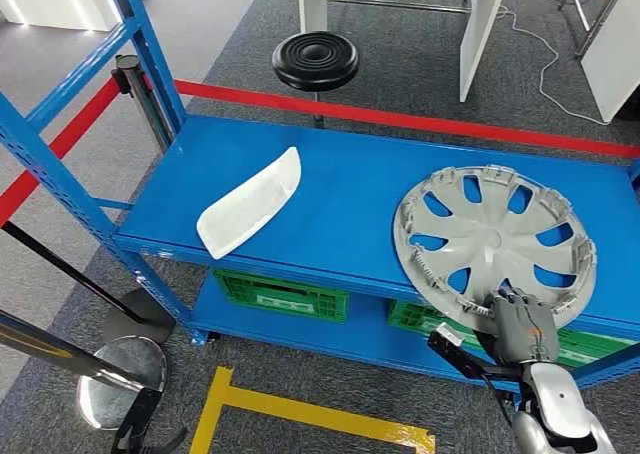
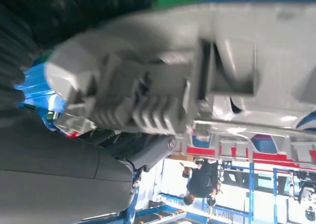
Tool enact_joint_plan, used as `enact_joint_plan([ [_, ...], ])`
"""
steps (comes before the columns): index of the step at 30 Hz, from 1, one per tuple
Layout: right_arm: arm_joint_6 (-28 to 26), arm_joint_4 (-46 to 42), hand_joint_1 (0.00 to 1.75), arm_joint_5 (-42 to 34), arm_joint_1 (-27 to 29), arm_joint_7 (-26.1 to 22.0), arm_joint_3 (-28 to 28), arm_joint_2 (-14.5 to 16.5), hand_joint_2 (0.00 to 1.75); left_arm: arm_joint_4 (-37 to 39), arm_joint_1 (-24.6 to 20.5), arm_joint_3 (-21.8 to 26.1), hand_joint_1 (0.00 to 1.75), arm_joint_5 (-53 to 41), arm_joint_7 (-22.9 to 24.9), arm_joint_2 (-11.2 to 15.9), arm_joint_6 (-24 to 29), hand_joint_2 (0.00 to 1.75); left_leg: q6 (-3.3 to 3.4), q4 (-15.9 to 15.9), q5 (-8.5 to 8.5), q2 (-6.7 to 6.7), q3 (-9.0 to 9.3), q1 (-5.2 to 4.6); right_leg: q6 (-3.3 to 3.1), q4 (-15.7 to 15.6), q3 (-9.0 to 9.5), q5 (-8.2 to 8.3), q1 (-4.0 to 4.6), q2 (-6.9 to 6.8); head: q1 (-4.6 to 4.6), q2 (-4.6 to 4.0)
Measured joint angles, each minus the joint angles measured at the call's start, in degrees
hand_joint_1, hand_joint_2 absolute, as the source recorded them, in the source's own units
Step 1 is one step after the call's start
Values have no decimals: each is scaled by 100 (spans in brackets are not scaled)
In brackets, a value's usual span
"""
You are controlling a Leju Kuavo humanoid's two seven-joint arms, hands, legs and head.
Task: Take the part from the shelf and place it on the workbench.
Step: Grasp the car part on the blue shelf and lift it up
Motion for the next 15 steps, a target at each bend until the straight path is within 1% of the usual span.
enact_joint_plan([
  [15, 1, -12, 175, -4, 15, -3, 1, 0, 175, 1, 0, 1, 0, -1, -3, 0, 0, 175, 0, 0, 0, 0, -1, 0, 0, 0, -1, 0, 0, 0, -1, 0],
])
